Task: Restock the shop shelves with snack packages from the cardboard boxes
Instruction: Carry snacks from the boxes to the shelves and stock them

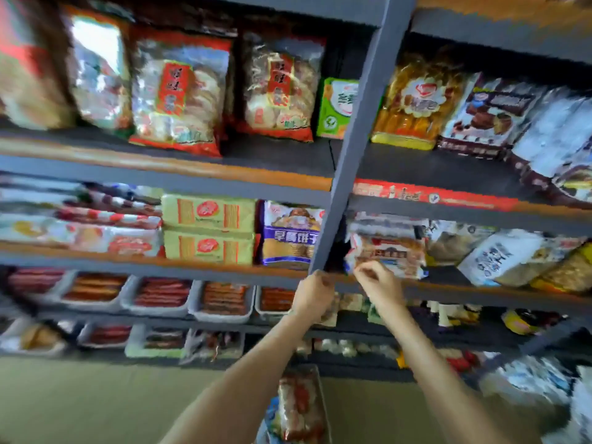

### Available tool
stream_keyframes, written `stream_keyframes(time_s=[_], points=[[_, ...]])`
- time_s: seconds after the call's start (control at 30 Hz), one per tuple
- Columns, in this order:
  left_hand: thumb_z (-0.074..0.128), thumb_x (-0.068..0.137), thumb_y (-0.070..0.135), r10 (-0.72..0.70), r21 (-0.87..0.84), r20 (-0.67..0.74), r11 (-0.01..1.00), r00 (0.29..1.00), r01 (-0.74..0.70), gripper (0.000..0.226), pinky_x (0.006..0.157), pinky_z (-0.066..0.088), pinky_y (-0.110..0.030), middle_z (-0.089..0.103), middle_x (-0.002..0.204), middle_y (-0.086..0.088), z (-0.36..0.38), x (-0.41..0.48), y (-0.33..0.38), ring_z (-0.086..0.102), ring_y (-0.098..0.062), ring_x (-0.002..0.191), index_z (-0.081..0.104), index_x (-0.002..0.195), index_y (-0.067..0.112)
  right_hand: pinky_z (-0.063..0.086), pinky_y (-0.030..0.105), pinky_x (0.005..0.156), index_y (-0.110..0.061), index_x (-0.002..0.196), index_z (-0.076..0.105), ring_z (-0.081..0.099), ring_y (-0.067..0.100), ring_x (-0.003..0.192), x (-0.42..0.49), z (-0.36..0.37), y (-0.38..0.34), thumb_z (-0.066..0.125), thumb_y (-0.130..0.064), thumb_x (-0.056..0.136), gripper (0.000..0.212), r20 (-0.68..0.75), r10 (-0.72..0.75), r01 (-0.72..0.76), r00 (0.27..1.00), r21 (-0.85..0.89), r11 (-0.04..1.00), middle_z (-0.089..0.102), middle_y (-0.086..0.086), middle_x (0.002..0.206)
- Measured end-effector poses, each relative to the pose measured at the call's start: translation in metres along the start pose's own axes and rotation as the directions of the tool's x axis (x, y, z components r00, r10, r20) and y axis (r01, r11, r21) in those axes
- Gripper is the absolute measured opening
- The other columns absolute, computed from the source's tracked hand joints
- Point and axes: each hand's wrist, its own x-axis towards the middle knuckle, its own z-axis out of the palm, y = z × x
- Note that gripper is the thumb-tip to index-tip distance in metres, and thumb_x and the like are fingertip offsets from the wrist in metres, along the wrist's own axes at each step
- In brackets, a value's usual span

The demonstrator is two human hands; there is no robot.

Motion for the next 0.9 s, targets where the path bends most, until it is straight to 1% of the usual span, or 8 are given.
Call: stream_keyframes(time_s=[0.07,0.17,0.27,0.37,0.5,0.67,0.8,0.9], points=[[0.045,0.097,0.019,-0.118,0.024,-0.073,0.992,0.99,0.12,0.024,0.074,0.041,-0.03,0.065,0.114,-0.017,-0.018,-0.019,-0.05,0.06,-0.033,0.106,0.061,0.11,0.007,0.043,0.021,0.063,-0.017,0.086,0.063,0.06,0.014,0.076,-0.005,0.041,-0.002,0.058,-0.018,0.091,0.008,0.182,-0.017,0.022,0.983,-0.028,0.999,0.065,-0.002,0.083],[0.046,0.097,0.017,-0.346,-0.081,-0.221,0.938,0.912,0.337,0.026,0.084,0.045,-0.032,0.065,0.116,-0.018,-0.045,-0.063,-0.132,0.06,-0.032,0.109,0.063,0.112,0.005,0.051,0.034,0.074,-0.026,0.076,0.06,0.065,0.022,0.081,-0.022,0.113,-0.007,0.061,-0.023,0.088,0.012,0.395,-0.043,0.094,0.918,-0.111,0.989,0.064,-0.005,0.078],[0.042,0.097,0.016,-0.552,-0.157,-0.303,0.833,0.777,0.531,0.027,0.087,0.047,-0.035,0.064,0.116,-0.015,-0.07,-0.118,-0.206,0.06,-0.034,0.109,0.061,0.112,0.002,0.052,0.039,0.076,-0.027,0.071,0.056,0.066,0.027,0.083,-0.049,0.19,-0.011,0.061,-0.023,0.085,0.015,0.584,-0.048,0.176,0.81,-0.165,0.971,0.064,-0.004,0.075],[0.041,0.089,0.01,-0.737,-0.346,-0.355,0.675,0.575,0.651,0.02,0.07,0.046,-0.029,0.067,0.097,-0.014,-0.087,-0.175,-0.266,0.063,-0.032,0.093,0.06,0.087,0.007,0.052,0.041,0.076,-0.026,0.073,0.056,0.065,0.029,0.086,-0.094,0.259,-0.021,0.06,-0.023,0.085,0.013,0.735,-0.048,0.276,0.677,-0.192,0.942,0.067,0.004,0.082],[0.044,0.089,0.014,-0.871,-0.597,-0.344,0.491,0.35,0.634,0.022,0.059,0.041,-0.023,0.067,0.099,-0.009,-0.106,-0.239,-0.326,0.058,-0.021,0.078,0.062,0.1,0.009,0.045,0.031,0.075,-0.02,0.081,0.058,0.063,0.026,0.09,-0.161,0.34,-0.041,0.062,-0.021,0.086,0.006,0.865,-0.065,0.433,0.497,-0.183,0.883,0.068,0.005,0.088],[0.043,0.092,0.015,-0.957,-0.761,-0.264,0.282,0.118,0.584,0.028,0.078,0.039,-0.024,0.061,0.121,-0.014,-0.137,-0.305,-0.398,0.056,-0.029,0.111,0.058,0.114,0.008,0.043,0.028,0.081,-0.014,0.098,0.061,0.061,0.022,0.1,-0.235,0.439,-0.077,0.061,-0.02,0.09,0.01,0.961,-0.051,0.601,0.271,-0.128,0.789,0.067,0.006,0.101],[0.043,0.092,0.015,-0.983,-0.839,-0.181,0.158,0.007,0.52,0.03,0.082,0.042,-0.026,0.06,0.124,-0.014,-0.171,-0.342,-0.458,0.056,-0.028,0.113,0.057,0.118,0.011,0.039,0.024,0.076,-0.011,0.111,0.058,0.057,0.021,0.099,-0.279,0.512,-0.105,0.059,-0.02,0.092,0.022,0.987,-0.012,0.662,0.161,-0.099,0.743,0.063,0.005,0.105],[0.042,0.093,0.015,-0.99,-0.875,-0.141,0.11,-0.029,0.471,0.029,0.079,0.039,-0.025,0.059,0.125,-0.014,-0.202,-0.358,-0.499,0.055,-0.029,0.112,0.055,0.119,0.01,0.041,0.027,0.082,-0.011,0.117,0.055,0.056,0.022,0.102,-0.299,0.565,-0.124,0.057,-0.02,0.092,0.027,0.993,0.033,0.716,0.115,-0.106,0.69,0.061,0.007,0.109]])
